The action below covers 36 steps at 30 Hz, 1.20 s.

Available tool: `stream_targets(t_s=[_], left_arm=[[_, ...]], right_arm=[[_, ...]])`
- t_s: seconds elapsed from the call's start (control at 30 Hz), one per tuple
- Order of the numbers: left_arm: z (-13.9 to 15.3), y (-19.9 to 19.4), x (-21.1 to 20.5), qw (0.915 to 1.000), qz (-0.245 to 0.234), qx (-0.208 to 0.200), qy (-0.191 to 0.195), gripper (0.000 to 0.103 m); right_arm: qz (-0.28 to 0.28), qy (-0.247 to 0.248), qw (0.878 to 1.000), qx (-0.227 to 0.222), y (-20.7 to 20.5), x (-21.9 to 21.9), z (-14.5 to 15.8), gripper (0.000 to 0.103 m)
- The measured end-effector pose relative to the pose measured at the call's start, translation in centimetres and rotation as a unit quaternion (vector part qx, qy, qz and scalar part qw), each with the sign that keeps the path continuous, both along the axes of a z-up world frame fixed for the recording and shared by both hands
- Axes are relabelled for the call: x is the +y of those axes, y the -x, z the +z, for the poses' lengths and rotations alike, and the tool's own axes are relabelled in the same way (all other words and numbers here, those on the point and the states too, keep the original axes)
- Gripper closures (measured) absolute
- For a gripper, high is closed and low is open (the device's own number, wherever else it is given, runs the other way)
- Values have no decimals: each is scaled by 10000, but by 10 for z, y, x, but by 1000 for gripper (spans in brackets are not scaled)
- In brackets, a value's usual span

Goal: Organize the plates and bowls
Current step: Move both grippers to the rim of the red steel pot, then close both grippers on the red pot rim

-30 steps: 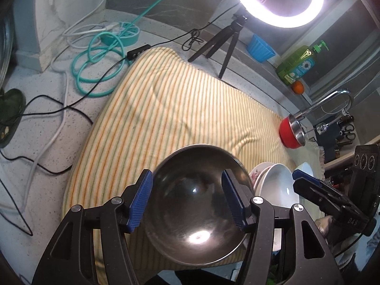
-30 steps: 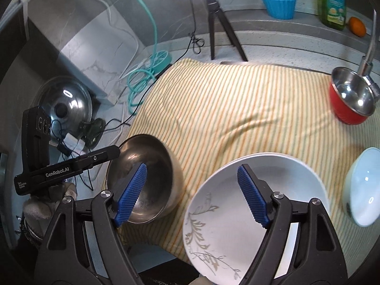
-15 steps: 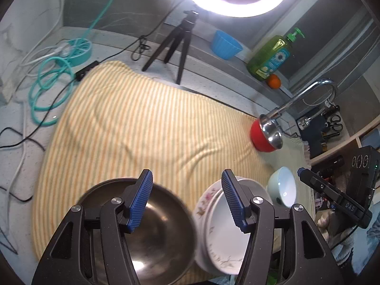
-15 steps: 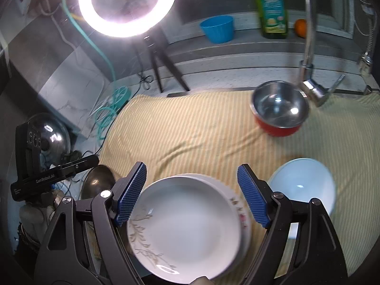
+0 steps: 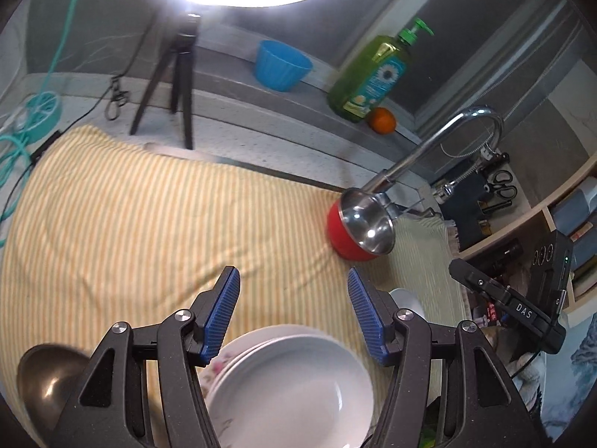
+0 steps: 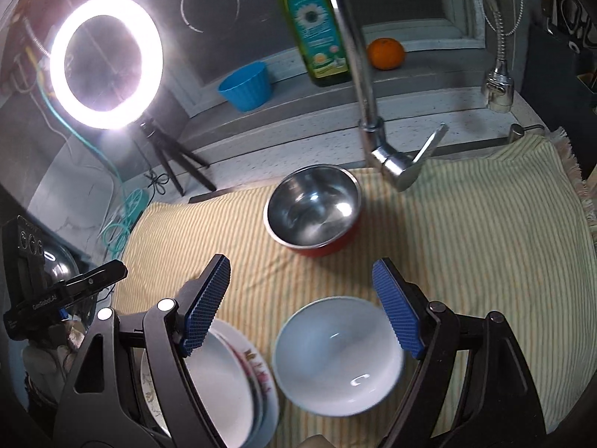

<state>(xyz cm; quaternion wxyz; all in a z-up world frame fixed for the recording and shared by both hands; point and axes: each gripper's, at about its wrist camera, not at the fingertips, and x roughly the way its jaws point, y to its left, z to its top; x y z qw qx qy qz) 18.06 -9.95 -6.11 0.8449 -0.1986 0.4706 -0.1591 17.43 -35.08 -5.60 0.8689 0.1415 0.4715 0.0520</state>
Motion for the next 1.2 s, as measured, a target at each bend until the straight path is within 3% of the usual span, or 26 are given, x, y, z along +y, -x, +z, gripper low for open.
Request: stream_targets(t_s=[0.33,0.5,0.6,0.77,0.9,1.0,1.2], left_arm=[[-19,-51,-51,9991,-335,229,102,43],[-33,-75,-62,9979,-315,465,334,44],[-42,-86,-69,9966,-316,633,411,46],[-58,-102,-77,9940,-308,893,550,47],[-63,-109,-87,9935,-385,952,491,51],[-67,-114,-91,9934,-417,978,419,58],[-71,-122,-94,9932,-417,1018,373,64]], right_arm=[[-156,-490,9983,292,-30,-44,-27,22],[-179,-860,9952,428,-49,-58,-39,23],[-140,-996,9933,572,-58,-61,-50,34],[-161,-1301,9882,795,-70,-65,-67,40],[-164,-1398,9857,925,-78,-68,-79,45],[-200,-1480,9837,1003,-84,-71,-85,56],[-255,-1539,9820,1065,-91,-74,-93,61]])
